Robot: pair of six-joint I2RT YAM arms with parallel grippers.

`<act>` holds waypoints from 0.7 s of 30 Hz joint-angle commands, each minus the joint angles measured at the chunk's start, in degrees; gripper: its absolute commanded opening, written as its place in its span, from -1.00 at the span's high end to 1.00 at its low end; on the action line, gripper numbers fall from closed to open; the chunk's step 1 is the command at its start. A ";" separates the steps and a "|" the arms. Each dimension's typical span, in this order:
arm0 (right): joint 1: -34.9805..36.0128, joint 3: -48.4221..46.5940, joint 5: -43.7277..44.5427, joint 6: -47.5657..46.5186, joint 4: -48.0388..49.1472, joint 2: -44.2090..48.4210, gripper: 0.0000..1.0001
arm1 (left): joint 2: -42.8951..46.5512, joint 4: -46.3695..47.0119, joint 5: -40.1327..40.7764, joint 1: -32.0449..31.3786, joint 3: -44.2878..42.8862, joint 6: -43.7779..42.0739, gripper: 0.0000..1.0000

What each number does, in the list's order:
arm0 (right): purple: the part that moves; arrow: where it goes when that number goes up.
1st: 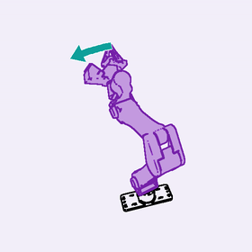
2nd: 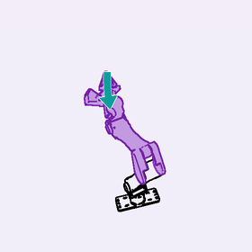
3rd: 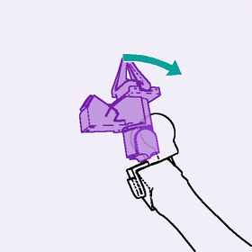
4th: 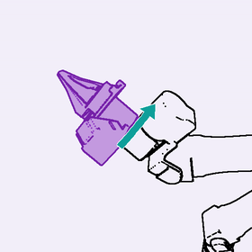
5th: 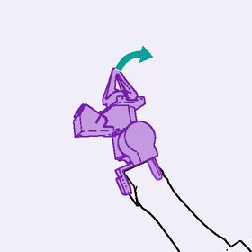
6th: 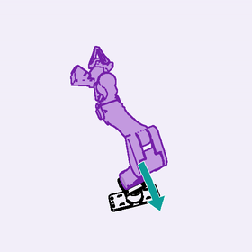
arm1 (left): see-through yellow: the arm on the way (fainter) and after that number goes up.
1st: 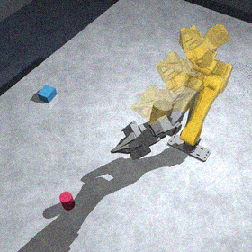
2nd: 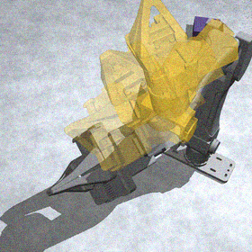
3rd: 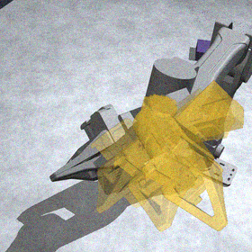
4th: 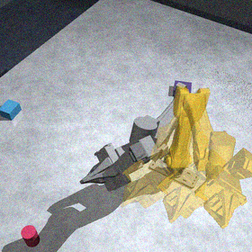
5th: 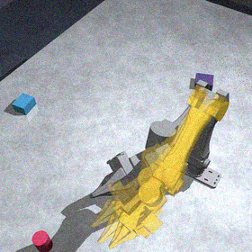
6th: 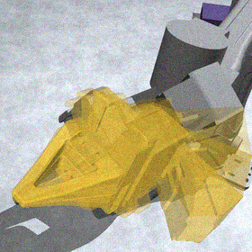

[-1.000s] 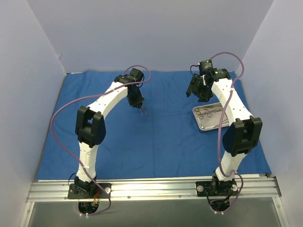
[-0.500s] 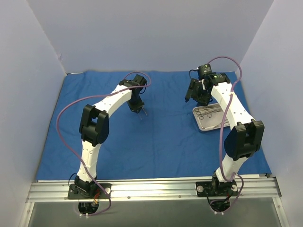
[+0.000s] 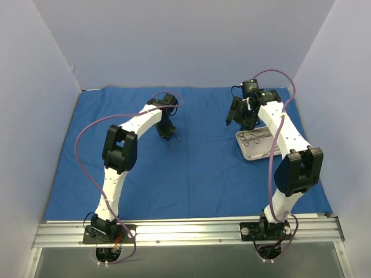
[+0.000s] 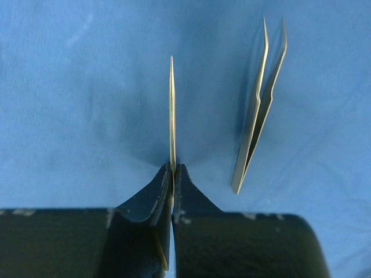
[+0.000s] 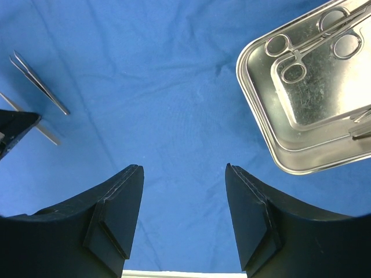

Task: Open and lay out the surgical kit
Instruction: Place the medical item in the surgical kit.

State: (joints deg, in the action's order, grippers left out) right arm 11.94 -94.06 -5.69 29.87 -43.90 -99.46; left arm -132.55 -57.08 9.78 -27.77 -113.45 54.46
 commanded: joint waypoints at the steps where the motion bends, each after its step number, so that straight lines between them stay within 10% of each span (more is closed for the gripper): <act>1: -0.34 0.11 -0.11 -0.86 -0.75 1.64 -0.17 | -1.30 1.00 -1.34 0.87 -3.62 0.12 0.95; 21: -0.34 -1.74 -1.60 -1.21 -0.40 -1.61 -0.16 | -4.91 -0.23 -1.87 2.54 -7.14 -2.08 0.95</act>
State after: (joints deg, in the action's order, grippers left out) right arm 11.94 -94.06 -6.92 29.58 -43.53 -100.82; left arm -136.79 -57.17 8.34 -26.04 -118.50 52.90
